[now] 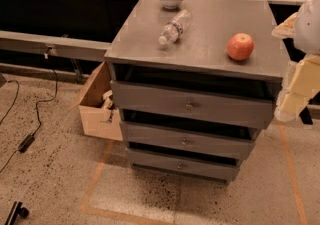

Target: Open middle drawer

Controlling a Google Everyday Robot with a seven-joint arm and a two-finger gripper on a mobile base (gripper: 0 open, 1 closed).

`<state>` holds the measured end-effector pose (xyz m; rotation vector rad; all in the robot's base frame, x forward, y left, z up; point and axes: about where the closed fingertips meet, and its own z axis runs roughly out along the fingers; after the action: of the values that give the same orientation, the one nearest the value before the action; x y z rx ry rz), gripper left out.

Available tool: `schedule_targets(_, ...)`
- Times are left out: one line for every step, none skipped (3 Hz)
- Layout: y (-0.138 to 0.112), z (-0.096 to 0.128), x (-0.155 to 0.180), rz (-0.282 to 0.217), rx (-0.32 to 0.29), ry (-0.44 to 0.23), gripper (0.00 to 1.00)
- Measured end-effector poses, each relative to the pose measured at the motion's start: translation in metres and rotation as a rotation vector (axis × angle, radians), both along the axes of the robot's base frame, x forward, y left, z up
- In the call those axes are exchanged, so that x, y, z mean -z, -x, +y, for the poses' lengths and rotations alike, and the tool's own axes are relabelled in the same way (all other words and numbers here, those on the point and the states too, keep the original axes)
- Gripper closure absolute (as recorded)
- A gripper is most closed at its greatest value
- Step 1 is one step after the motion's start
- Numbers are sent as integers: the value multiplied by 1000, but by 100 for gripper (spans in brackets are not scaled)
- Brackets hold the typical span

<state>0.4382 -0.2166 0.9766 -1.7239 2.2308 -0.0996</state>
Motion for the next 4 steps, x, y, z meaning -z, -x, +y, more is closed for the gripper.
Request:
schedule_targets(0,0,0,0,0,0,0)
schedule_targets(-3,-2,35,7,-21,-21,0)
schedule_targets(-9,1,119,32,-97,-50,0)
schedule_targets(-13,6,192,18,-157,-54,0)
